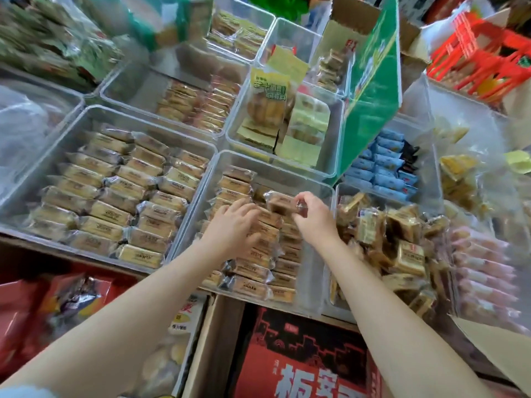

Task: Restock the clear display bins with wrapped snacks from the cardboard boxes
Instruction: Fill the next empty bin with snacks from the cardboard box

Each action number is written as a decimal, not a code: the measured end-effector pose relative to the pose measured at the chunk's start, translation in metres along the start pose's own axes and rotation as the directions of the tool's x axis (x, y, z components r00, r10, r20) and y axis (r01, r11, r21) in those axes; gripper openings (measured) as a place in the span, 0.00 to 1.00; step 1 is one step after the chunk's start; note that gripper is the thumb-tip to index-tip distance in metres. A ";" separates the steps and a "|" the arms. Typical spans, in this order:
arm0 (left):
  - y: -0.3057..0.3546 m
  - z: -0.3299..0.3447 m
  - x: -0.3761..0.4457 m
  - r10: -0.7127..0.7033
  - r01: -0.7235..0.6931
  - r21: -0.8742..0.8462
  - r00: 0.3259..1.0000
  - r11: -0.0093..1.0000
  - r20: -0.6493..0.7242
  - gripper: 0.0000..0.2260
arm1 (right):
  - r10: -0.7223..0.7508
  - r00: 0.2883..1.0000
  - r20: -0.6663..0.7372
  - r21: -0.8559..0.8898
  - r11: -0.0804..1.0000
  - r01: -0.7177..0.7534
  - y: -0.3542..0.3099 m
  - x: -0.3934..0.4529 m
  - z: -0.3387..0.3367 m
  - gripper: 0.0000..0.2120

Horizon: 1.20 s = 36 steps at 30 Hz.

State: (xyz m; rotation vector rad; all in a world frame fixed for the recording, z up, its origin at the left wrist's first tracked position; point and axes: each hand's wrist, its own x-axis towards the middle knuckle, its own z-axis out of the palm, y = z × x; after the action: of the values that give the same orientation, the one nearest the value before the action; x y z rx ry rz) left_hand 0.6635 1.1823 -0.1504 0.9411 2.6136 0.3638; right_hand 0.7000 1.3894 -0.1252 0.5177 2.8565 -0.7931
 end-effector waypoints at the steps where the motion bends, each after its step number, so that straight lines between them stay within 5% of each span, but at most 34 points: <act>1: -0.003 0.006 0.000 0.005 -0.006 0.023 1.000 1.000 0.004 0.28 | -0.014 0.999 0.039 -0.014 1.000 0.014 0.000 0.006 0.007 0.17; 8: -0.015 0.039 -0.009 0.046 -0.045 0.014 0.994 0.999 -0.101 0.30 | -0.043 0.971 0.234 0.060 0.998 0.030 -0.004 0.024 0.034 0.22; 14: -0.011 0.043 -0.009 0.022 -0.019 0.072 0.999 0.997 -0.039 0.27 | -0.002 0.967 0.255 -0.157 0.987 0.044 -0.014 0.004 0.057 0.26; 19: 0.004 0.024 -0.025 -0.014 0.013 0.130 1.000 0.991 0.004 0.26 | -0.070 0.971 0.230 -0.138 0.985 0.104 -0.016 -0.021 0.021 0.26; 24: 0.083 0.022 -0.093 0.113 -0.171 -0.141 0.931 0.975 -0.346 0.13 | -0.143 0.963 0.227 0.077 0.989 0.128 0.006 -0.126 -0.060 0.13; 30: 0.256 0.037 -0.170 0.130 -0.094 -0.572 0.991 0.815 0.021 0.09 | -0.079 0.992 -0.102 0.199 0.975 0.098 0.080 -0.280 -0.144 0.11; 33: 0.335 0.054 -0.189 0.117 0.025 -0.668 0.979 0.744 0.167 0.27 | 0.057 0.962 -0.268 0.271 0.962 0.018 0.130 -0.342 -0.171 0.10; 36: 0.398 0.070 -0.203 0.087 0.100 -0.712 0.971 0.695 0.221 0.42 | 0.157 0.946 -0.283 0.275 0.958 -0.077 0.182 -0.391 -0.184 0.10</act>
State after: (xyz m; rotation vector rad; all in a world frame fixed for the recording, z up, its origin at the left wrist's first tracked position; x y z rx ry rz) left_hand 1.0629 1.3567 -0.0295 0.6293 1.9542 1.1052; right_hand 1.1234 1.5181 0.0294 0.9099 2.9658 -1.1697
